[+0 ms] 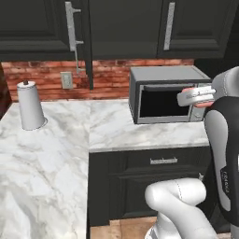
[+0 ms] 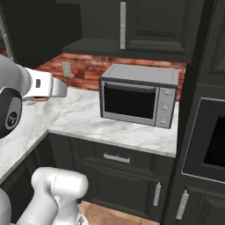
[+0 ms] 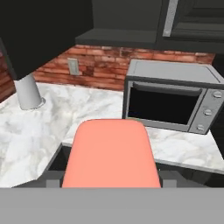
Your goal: Open the cabinet. Pick the bar soap and place it next to the sink. Then close the cabinet.
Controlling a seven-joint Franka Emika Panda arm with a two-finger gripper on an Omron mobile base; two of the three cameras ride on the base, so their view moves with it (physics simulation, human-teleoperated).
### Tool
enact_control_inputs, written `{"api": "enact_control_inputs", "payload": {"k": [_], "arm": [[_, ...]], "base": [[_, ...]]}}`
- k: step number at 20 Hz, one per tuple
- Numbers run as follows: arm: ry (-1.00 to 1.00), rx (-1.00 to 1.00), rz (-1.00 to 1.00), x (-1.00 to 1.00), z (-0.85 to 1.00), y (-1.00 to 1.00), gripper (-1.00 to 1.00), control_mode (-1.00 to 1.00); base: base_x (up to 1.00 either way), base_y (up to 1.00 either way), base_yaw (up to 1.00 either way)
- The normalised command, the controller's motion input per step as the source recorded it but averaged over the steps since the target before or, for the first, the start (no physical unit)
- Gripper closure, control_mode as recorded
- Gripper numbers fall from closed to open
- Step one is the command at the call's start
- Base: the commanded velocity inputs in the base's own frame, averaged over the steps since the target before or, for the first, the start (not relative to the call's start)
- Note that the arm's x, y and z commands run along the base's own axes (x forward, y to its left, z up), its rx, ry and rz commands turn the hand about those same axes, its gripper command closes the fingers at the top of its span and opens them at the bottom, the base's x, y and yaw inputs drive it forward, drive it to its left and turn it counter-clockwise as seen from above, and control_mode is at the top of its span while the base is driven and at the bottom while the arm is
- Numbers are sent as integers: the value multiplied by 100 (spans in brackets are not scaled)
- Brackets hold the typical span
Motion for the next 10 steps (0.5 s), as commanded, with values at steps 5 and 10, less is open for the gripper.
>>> {"api": "enact_control_inputs", "payload": {"k": [5,10], "arm": [[0,0,0,0,0,0,100,100],[0,0,0,0,0,0,100,100]], "base": [[-17,-49,33],[-25,-51,41]]}}
